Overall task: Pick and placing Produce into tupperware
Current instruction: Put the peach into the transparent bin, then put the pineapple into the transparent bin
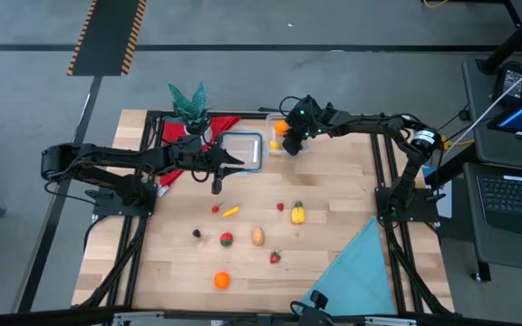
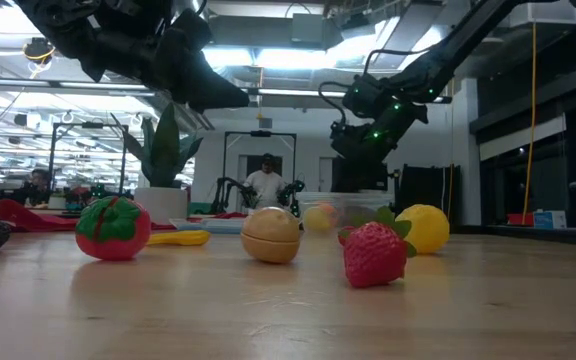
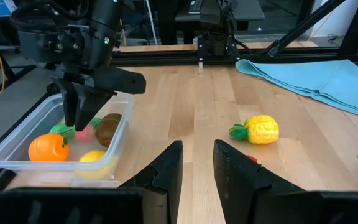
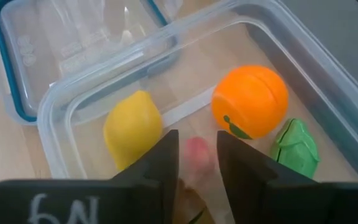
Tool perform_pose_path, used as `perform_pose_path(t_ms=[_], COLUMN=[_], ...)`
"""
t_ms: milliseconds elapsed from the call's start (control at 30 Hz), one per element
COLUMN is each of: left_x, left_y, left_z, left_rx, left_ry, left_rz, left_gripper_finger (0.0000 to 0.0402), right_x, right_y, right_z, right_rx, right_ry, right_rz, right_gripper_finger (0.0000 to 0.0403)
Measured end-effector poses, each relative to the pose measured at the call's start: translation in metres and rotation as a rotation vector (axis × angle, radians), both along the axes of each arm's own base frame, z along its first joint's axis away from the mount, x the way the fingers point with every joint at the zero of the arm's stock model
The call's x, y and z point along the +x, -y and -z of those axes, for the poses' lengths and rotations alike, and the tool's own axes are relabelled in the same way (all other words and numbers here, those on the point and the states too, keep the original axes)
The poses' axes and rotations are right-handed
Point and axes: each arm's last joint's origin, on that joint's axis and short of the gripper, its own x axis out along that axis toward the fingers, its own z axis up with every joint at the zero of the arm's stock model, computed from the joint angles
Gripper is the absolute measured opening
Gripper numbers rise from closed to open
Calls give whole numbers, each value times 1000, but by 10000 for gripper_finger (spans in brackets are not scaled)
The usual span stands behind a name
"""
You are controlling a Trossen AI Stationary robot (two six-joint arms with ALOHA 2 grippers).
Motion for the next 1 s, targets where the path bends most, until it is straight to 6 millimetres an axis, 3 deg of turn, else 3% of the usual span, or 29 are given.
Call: perform_pose_path(t_ms=[300, 567, 767, 1000], left_x=[0, 0, 0, 0], left_y=[0, 0, 0, 0], left_z=[0, 0, 0, 0], left_rx=[3, 5, 5, 14], left_ry=[0, -1, -1, 0], left_rz=[1, 2, 2, 5], left_gripper_finger=[82, 82, 82, 82], right_x=[1, 4, -19, -55], right_y=[2, 4, -22, -83], right_z=[-3, -31, -57, -61], right_rx=[-6, 5, -55, -83], right_ry=[17, 4, 78, 254], right_rz=[9, 14, 25, -30], right_gripper_finger=[154, 160, 161, 161])
